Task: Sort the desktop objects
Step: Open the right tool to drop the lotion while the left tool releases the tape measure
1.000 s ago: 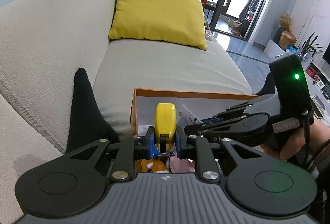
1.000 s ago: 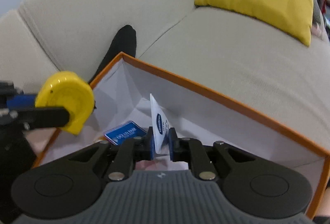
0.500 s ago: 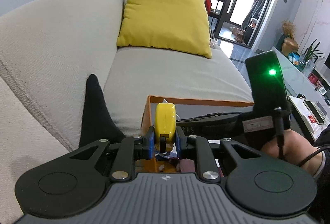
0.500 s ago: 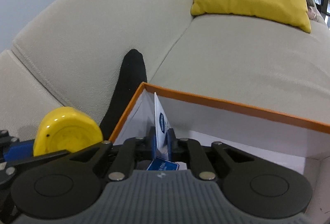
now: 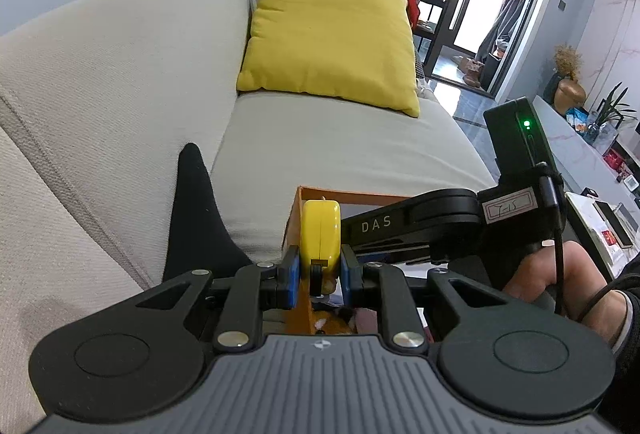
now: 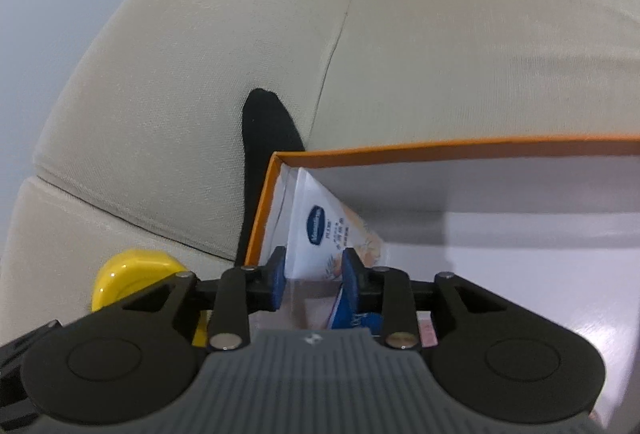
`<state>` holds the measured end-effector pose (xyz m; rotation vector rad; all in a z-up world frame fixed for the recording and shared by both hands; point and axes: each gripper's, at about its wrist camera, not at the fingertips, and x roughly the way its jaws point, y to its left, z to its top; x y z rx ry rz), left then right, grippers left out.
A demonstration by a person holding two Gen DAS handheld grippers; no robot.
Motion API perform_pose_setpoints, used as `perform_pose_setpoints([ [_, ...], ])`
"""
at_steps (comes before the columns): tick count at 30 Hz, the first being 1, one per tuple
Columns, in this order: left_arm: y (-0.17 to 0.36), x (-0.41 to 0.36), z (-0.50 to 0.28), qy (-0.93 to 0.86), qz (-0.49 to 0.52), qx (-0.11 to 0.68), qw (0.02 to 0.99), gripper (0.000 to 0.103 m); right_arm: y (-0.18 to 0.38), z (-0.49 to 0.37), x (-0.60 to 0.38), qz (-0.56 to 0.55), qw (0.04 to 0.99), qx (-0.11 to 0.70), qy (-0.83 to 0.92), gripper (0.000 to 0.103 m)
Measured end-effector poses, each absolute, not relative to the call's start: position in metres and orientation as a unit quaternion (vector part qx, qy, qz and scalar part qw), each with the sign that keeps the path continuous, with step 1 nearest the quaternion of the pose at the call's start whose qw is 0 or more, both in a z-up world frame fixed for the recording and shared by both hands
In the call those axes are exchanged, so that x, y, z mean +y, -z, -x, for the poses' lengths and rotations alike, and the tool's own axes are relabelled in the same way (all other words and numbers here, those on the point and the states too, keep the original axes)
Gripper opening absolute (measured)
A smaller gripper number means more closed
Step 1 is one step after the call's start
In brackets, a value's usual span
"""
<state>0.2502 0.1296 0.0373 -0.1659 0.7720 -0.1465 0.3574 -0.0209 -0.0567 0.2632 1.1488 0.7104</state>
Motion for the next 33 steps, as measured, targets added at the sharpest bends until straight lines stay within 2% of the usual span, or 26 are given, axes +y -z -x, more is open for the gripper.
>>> perform_pose_setpoints([
  [8, -0.051, 0.114, -0.245, 0.097, 0.071, 0.37, 0.921, 0.022, 0.034, -0.357, -0.04, -0.079, 0.8, 0.488, -0.341, 0.038],
  [13, -0.05, 0.079, -0.26, 0.129, 0.031, 0.395, 0.909, 0.022, 0.024, -0.348, -0.066, 0.054, 0.835, 0.431, -0.337, 0.038],
  [20, -0.011, 0.04, -0.316, 0.122, 0.005, 0.464, 0.877, 0.022, 0.047, -0.351, -0.092, 0.186, 0.809, 0.42, -0.367, 0.037],
  [33, 0.051, 0.019, -0.375, 0.111, 0.023, 0.55, 0.827, 0.022, 0.082, -0.369, -0.086, 0.22, 0.782, 0.445, -0.377, 0.036],
])
